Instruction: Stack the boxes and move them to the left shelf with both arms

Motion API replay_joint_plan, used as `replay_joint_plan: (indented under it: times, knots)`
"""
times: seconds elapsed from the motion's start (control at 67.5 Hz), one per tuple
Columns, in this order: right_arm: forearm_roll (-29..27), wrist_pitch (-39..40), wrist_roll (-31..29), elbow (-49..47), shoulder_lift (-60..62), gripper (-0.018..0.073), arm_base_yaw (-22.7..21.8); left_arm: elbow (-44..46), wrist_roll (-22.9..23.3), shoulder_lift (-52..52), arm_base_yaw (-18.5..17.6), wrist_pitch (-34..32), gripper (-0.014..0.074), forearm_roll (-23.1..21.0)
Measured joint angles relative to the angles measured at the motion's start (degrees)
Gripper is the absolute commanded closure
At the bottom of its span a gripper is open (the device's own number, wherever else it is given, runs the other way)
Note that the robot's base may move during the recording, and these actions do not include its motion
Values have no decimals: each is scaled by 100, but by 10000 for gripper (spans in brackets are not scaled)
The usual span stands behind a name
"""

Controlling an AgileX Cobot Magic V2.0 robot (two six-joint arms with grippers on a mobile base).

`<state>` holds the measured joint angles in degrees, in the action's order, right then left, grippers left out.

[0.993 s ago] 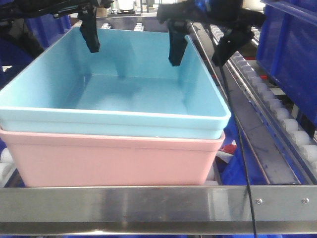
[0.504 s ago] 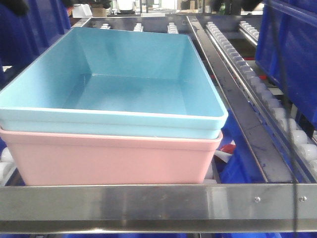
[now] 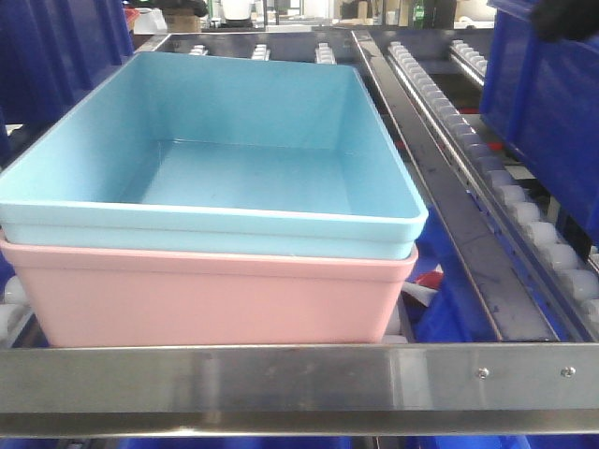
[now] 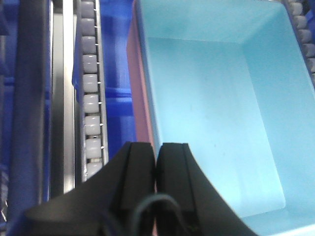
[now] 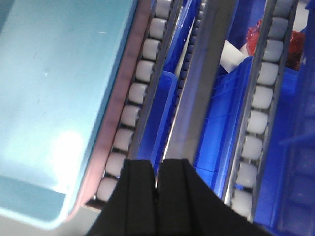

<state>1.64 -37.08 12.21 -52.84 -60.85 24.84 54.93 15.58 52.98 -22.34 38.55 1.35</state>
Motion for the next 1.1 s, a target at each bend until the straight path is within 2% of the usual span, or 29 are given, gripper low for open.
replay_joint_plan:
  times: [0.237,0.356,0.519,0.771,1.097]
  knots:
    - [0,726,-217,1402,1477,492,0,-1671,0,-1838,0,-771,601,54]
    - [0,984,-425,1941,2101,492,0,-2120,-31,-2515,0,-808,601,131]
    - [0,1400,-622,2615,2890,492,0,-2479,-374,-3188,0,-849,601,139]
    - [0,1949,-657,2983,3206,492,0,-2596,-496,-3413,0,-959,601,148]
    - [0,1980,-660,2983,3206,492,0,-2596,-496,-3413,0,-959,601,148]
